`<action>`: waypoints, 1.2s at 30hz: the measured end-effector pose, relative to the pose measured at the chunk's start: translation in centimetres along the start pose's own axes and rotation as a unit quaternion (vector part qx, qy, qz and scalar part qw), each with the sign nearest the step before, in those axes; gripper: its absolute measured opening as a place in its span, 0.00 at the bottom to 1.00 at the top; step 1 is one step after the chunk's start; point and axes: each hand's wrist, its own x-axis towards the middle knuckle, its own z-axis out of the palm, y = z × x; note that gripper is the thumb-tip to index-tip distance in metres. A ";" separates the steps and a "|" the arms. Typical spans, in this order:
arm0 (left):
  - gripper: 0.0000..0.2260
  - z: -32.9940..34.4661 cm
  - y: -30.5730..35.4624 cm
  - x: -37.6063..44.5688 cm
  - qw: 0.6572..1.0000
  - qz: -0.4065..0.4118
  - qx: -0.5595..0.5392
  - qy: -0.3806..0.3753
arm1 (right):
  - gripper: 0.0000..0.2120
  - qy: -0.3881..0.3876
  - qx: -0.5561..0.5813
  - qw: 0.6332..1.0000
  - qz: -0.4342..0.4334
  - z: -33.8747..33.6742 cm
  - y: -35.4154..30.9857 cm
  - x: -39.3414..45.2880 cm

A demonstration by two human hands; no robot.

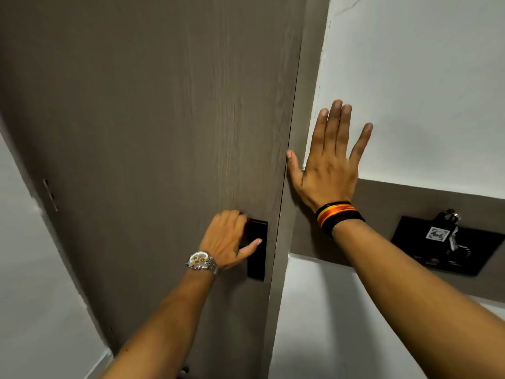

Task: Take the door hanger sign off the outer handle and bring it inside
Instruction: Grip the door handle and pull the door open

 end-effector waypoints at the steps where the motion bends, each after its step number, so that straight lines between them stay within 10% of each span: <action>1: 0.28 0.7 -0.2 -0.7 1.000 -0.016 0.016 -0.009 | 0.42 0.004 -0.004 1.000 0.007 -0.1 -0.1 0.1; 10: 0.40 3.8 0.7 -2.1 0.961 -0.207 -0.033 -0.182 | 0.41 0.046 -0.013 0.999 -0.007 0.8 -0.1 0.3; 20: 0.37 6.3 4.5 -3.4 0.854 -0.440 -0.262 -0.092 | 0.41 0.063 -0.020 0.998 -0.010 1.4 -0.2 0.2; 36: 0.32 4.7 5.8 -6.6 0.813 -0.478 -0.323 -0.074 | 0.42 0.054 -0.004 0.998 -0.013 1.0 -0.2 -0.1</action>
